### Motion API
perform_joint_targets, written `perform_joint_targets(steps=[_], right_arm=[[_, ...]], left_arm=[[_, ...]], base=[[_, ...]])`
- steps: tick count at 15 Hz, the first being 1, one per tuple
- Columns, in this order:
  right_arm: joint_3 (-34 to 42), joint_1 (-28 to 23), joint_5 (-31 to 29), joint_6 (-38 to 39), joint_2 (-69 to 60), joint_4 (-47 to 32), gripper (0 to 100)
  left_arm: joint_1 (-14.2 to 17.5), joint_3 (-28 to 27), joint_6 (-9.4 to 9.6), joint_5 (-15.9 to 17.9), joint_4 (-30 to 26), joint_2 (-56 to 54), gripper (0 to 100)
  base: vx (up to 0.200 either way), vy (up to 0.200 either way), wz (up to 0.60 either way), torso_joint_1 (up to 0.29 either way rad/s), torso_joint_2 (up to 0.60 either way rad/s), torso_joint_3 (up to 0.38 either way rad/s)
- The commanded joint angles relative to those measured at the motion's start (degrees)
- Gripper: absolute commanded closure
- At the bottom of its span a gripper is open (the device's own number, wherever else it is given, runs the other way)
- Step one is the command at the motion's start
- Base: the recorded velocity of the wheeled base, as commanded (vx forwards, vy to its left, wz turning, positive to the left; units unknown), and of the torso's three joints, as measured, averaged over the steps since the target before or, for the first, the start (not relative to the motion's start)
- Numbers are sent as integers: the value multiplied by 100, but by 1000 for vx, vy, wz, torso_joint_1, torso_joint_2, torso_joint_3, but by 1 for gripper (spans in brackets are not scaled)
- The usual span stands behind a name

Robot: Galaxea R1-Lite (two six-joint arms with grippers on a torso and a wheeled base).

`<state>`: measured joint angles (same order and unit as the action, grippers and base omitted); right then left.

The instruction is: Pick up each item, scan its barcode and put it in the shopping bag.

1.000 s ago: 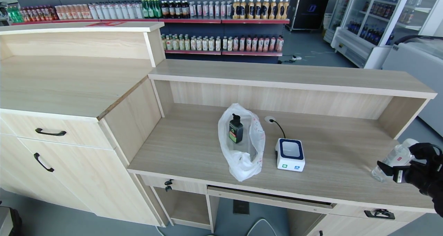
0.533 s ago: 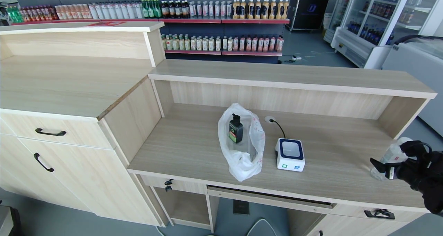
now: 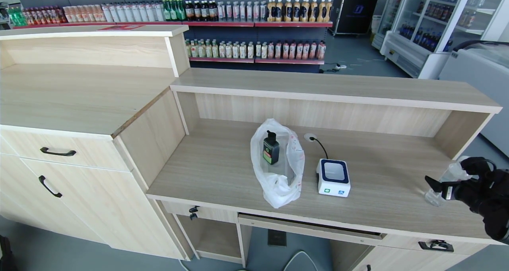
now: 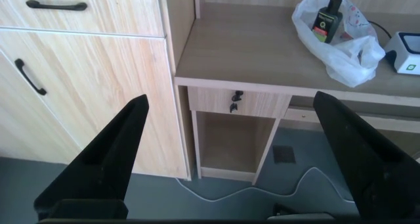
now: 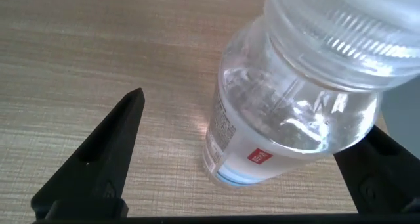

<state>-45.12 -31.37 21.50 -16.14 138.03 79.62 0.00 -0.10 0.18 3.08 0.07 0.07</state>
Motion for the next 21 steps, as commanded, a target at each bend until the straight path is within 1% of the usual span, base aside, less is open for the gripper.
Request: perform_joint_targets(steps=[1, 4, 7, 9, 10, 13, 14, 21], right_arm=[[-59, -1, 3, 14, 31, 10, 0], [-146, -1, 3, 23, 136, 1, 0], [-560, 17, 20, 50, 347, -78, 0], [-788, 34, 20, 50, 409, -271, 0], [-1017, 60, 20, 58, 452, -421, 0], [-1140, 148, 29, 199, 532, -456, 0], [-1122, 166, 29, 252, 540, -447, 100], [-1236, 236, 38, 296, 575, -359, 100]], left_arm=[[0, 1, -1, -1, 1, 1, 0], [0, 1, -1, -1, 1, 1, 0], [0, 1, -1, -1, 1, 1, 0], [0, 1, -1, -1, 1, 1, 0], [0, 1, -1, -1, 1, 1, 0], [0, 1, -1, -1, 1, 1, 0], [0, 1, -1, -1, 1, 1, 0], [0, 1, -1, -1, 1, 1, 0]], base=[[0, 0, 0, 0, 0, 0], [0, 0, 0, 0, 0, 0], [0, 0, 0, 0, 0, 0], [0, 0, 0, 0, 0, 0], [0, 0, 0, 0, 0, 0], [0, 0, 0, 0, 0, 0], [0, 0, 0, 0, 0, 0], [0, 0, 0, 0, 0, 0]])
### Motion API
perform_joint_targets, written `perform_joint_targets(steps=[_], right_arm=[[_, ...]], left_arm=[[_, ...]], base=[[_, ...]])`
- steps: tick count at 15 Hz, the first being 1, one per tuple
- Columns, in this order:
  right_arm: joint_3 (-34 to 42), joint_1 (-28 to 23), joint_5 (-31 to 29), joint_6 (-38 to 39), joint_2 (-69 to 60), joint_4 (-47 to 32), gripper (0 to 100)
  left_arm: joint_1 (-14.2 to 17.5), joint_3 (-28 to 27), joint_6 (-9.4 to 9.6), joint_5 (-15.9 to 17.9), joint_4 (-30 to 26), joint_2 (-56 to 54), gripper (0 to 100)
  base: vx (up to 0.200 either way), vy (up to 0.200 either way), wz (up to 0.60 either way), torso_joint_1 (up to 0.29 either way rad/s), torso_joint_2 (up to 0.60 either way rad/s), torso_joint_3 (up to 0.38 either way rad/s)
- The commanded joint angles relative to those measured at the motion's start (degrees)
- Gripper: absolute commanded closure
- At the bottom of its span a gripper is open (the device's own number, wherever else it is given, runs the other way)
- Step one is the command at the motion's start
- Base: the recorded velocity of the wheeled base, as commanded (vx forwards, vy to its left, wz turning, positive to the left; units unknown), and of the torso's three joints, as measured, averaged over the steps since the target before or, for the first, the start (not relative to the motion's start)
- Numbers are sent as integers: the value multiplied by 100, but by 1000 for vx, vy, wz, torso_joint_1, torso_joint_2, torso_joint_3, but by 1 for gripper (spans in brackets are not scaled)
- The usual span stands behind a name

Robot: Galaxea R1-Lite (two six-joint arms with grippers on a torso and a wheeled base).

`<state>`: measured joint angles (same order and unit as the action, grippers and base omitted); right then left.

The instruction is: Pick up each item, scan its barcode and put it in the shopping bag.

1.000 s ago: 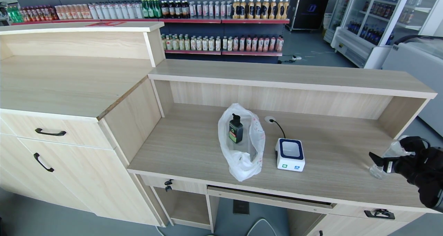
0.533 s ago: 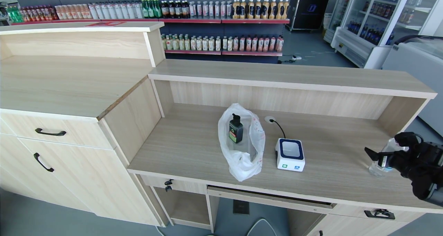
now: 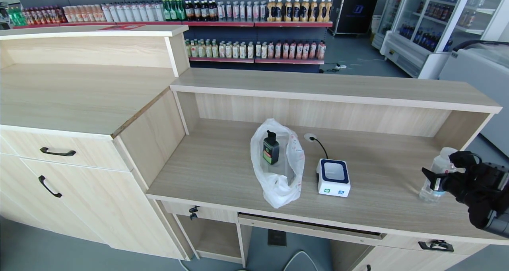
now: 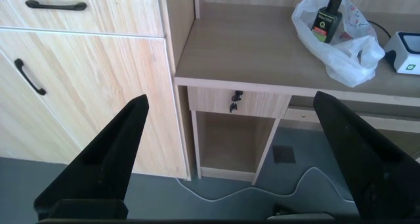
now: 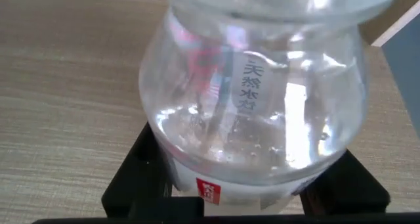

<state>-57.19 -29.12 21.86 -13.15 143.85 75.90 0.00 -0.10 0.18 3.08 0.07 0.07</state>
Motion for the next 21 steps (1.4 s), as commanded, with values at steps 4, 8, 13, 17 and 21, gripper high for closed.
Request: perform_joint_targets(steps=[4, 8, 13, 17, 21], right_arm=[[-56, 91, -6, 50, -120, -49, 100], [120, 346, 3, 1113, -1157, -893, 100], [252, 1084, 1057, 3231, -3776, -3362, 100], [709, 1796, 2218, 3451, -5130, -3863, 100], [762, 2868, 2402, 3627, -6255, -4769, 100]], left_arm=[[0, 1, -1, -1, 1, 1, 0], [0, 1, -1, -1, 1, 1, 0], [0, 1, -1, -1, 1, 1, 0], [0, 1, -1, -1, 1, 1, 0], [0, 1, -1, -1, 1, 1, 0]], base=[[0, 0, 0, 0, 0, 0], [0, 0, 0, 0, 0, 0], [0, 0, 0, 0, 0, 0], [0, 0, 0, 0, 0, 0], [0, 0, 0, 0, 0, 0]])
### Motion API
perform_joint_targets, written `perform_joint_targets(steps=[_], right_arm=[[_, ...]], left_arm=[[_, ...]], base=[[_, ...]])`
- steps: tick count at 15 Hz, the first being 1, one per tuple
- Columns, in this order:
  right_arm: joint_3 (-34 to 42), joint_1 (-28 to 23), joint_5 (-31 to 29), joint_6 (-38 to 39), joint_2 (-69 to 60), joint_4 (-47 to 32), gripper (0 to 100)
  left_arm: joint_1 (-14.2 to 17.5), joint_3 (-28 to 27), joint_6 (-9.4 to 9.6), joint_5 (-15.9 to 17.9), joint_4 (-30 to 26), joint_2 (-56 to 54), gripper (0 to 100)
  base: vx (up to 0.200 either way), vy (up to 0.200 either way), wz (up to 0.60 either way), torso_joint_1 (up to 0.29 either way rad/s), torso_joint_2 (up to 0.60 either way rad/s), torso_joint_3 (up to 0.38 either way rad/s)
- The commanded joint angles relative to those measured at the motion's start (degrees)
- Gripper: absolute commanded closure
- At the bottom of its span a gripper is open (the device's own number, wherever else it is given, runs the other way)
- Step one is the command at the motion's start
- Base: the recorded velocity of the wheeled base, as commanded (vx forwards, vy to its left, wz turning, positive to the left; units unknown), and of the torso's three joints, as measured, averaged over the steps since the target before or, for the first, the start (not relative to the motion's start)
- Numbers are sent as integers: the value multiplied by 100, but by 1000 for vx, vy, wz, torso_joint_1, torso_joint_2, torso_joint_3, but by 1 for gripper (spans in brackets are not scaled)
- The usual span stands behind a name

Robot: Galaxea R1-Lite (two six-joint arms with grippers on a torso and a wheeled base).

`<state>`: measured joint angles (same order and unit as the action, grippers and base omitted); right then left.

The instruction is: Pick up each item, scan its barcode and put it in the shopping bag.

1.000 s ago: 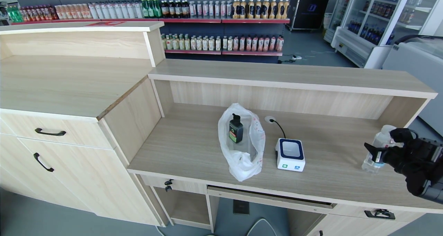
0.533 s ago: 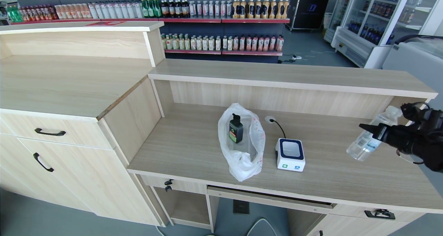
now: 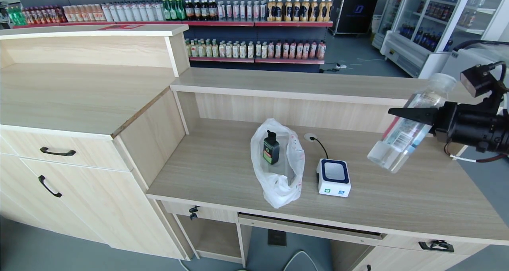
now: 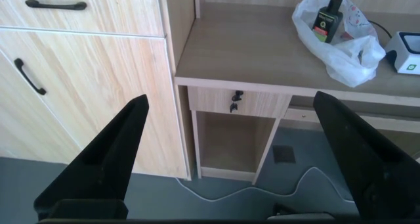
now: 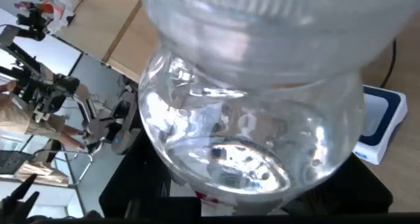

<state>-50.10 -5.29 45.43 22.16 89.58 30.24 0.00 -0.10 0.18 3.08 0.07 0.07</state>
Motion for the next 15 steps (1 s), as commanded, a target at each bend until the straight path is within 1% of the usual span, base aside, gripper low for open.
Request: perform_joint_targets(steps=[1, 2, 3, 4, 7, 11, 15], right_arm=[[53, 714, 44, 227, -1039, -317, 100], [27, 1083, 44, 429, -1346, -449, 100], [27, 1215, 44, 482, -1452, -467, 100], [45, 1628, 36, 579, -1715, -502, 100], [-8, 2269, 36, 693, -2146, -818, 100], [115, 2744, 18, 693, -2445, -924, 100], [220, 2928, 27, 684, -2779, -1275, 100]], left_arm=[[0, 1, -1, -1, 1, 1, 0], [0, 1, -1, -1, 1, 1, 0], [0, 1, -1, -1, 1, 1, 0], [0, 1, -1, -1, 1, 1, 0], [0, 1, -1, -1, 1, 1, 0], [0, 1, -1, -1, 1, 1, 0], [0, 1, -1, -1, 1, 1, 0]], base=[[0, 0, 0, 0, 0, 0], [0, 0, 0, 0, 0, 0], [0, 0, 0, 0, 0, 0], [0, 0, 0, 0, 0, 0], [0, 0, 0, 0, 0, 0], [0, 0, 0, 0, 0, 0], [0, 0, 0, 0, 0, 0]])
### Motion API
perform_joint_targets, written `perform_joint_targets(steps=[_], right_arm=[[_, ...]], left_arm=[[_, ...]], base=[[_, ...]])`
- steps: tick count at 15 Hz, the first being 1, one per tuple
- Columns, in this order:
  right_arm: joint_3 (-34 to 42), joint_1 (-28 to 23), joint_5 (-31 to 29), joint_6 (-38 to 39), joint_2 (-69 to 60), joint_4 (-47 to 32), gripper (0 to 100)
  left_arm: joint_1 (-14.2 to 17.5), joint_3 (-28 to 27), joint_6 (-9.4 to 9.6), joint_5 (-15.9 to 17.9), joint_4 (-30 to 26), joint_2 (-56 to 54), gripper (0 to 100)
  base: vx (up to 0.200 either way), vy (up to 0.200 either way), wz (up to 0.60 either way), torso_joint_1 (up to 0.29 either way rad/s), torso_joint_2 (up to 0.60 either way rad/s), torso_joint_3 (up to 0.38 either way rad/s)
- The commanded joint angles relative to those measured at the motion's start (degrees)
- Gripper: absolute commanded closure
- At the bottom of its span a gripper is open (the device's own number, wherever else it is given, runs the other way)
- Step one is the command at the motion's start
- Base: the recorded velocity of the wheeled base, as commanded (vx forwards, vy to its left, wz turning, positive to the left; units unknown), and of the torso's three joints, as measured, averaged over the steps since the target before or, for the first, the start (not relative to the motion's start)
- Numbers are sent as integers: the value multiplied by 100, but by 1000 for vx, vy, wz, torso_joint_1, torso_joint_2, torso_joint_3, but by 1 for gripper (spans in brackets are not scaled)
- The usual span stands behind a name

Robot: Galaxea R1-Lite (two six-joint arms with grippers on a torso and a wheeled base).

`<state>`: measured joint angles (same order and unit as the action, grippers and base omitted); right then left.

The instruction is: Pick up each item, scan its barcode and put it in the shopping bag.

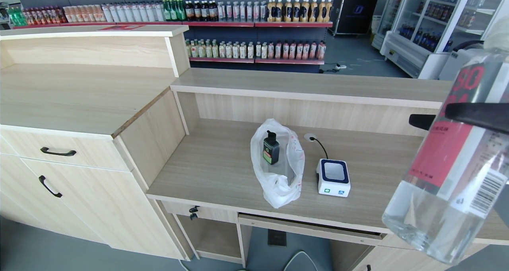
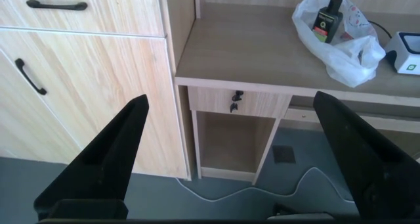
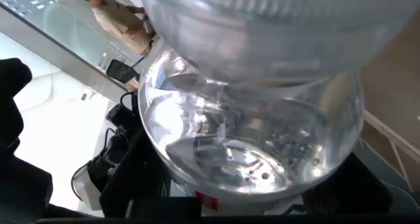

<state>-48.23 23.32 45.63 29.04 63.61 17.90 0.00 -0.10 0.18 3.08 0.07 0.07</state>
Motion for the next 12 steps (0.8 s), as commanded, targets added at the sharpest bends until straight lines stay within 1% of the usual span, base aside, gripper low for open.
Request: perform_joint_targets(steps=[1, 7, 9, 11, 12], right_arm=[[33, 103, 7, -3, -217, -76, 100], [-55, 234, 16, -12, -156, -76, 100], [-117, 349, 16, -12, -103, -76, 100], [-345, 647, 7, -12, 29, -76, 100], [-363, 691, 7, -12, 55, -76, 100]], left_arm=[[0, 1, -1, -1, 1, 1, 0], [0, 1, -1, -1, 1, 1, 0], [0, 1, -1, -1, 1, 1, 0], [0, 1, -1, -1, 1, 1, 0], [0, 1, -1, 8, 1, 1, 0]], base=[[0, 0, 0, 0, 0, 0], [0, 0, 0, 0, 0, 0], [0, 0, 0, 0, 0, 0], [0, 0, 0, 0, 0, 0], [0, 0, 0, 0, 0, 0]])
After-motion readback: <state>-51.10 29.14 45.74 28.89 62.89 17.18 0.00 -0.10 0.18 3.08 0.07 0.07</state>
